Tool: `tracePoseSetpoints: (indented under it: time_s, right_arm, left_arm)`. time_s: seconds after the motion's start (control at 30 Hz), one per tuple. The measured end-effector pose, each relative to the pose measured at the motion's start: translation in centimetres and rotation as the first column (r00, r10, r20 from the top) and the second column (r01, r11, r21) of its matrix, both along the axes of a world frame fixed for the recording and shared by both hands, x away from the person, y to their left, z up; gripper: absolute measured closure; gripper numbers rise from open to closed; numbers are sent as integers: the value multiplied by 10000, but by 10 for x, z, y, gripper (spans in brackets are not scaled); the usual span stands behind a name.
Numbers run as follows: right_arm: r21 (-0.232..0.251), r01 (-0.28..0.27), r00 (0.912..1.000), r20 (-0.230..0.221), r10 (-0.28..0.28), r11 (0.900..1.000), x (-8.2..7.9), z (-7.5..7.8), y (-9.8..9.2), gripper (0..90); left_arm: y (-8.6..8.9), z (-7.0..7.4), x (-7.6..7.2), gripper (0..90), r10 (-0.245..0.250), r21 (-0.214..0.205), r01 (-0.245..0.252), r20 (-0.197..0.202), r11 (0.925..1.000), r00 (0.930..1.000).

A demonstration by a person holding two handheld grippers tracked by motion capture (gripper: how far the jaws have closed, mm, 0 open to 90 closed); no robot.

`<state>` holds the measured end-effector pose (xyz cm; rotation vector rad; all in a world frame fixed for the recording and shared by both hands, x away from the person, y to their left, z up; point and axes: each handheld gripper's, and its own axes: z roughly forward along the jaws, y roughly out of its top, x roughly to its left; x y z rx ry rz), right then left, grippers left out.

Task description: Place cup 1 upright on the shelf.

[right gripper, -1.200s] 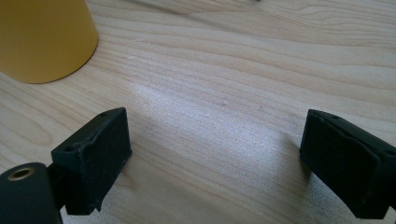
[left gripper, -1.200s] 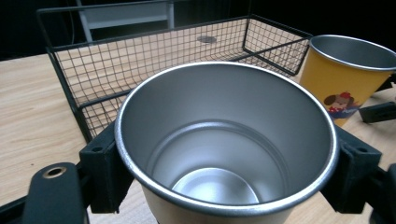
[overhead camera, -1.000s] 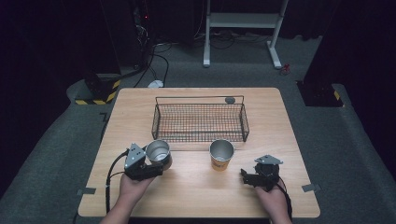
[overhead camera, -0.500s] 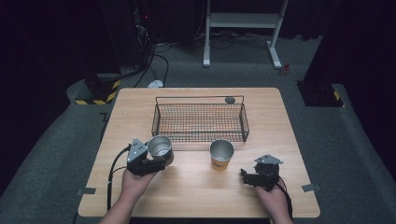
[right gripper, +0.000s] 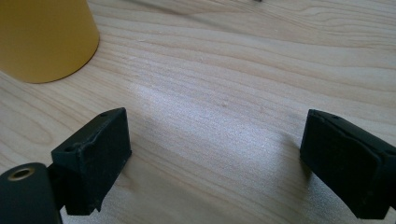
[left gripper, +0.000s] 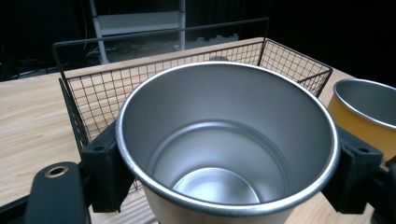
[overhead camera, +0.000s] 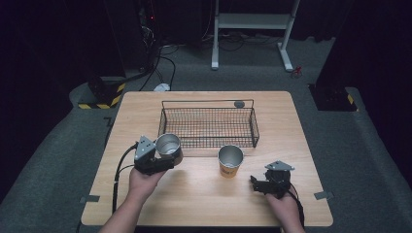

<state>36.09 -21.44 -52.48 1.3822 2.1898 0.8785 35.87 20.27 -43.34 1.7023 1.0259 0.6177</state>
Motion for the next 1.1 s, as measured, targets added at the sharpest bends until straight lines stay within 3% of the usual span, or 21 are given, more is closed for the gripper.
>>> tracePoseSetpoints:
  time_s: [1.1]
  right_arm:
    - [-8,2,10000,-2,-2,10000,0,0,0,82]
  left_arm:
    - [-10,22,29,190,29,-11,-29,218,10000,9998]
